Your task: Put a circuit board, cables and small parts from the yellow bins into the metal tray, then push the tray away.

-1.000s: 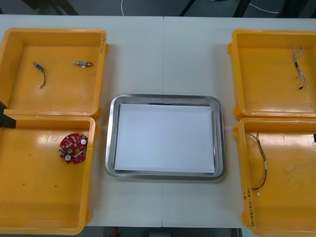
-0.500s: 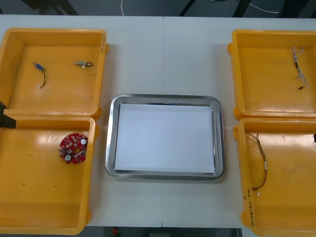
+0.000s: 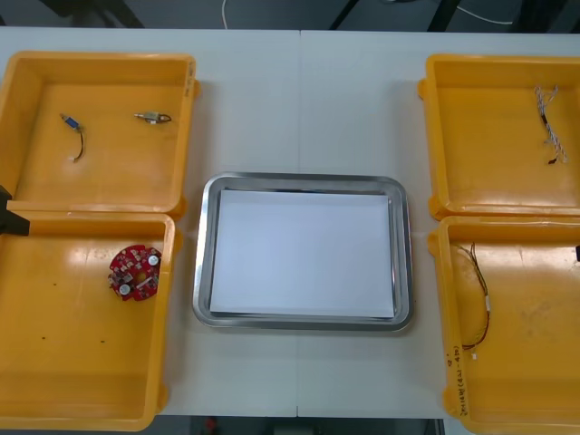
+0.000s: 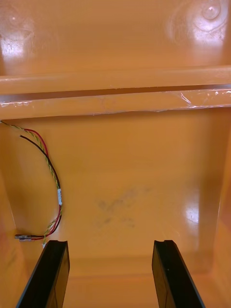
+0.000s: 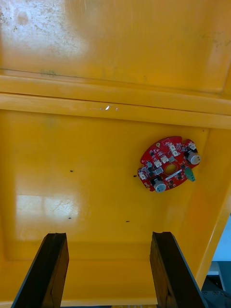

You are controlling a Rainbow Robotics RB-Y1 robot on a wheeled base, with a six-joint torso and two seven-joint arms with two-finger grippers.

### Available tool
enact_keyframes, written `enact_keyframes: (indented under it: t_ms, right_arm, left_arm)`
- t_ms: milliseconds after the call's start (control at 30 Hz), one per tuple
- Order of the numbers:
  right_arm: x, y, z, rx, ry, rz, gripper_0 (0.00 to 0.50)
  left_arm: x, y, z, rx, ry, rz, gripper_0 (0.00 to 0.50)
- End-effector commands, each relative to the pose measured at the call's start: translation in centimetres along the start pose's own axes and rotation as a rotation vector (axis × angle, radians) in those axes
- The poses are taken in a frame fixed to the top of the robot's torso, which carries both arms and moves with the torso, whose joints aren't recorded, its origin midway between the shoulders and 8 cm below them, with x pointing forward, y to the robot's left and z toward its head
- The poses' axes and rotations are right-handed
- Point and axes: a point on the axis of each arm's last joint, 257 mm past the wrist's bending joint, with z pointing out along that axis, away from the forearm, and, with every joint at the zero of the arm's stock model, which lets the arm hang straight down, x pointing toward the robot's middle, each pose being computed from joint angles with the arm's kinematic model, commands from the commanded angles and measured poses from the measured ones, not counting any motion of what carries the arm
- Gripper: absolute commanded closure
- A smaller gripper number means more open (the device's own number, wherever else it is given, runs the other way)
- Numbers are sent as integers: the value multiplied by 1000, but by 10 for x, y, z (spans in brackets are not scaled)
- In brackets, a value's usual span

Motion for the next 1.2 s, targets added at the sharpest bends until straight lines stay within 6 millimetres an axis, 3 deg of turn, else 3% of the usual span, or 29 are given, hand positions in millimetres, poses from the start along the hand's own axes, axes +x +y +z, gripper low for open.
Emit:
enact_keyframes:
  t_ms: [33, 1200]
  right_arm:
    - [-5, -16, -15, 52, -26, -34, 0]
    - [-5, -16, -15, 52, -26, -34, 0]
  left_arm:
    - [-7, 9, -14, -36, -32, 95, 0]
    - [-7, 9, -14, -36, -32, 95, 0]
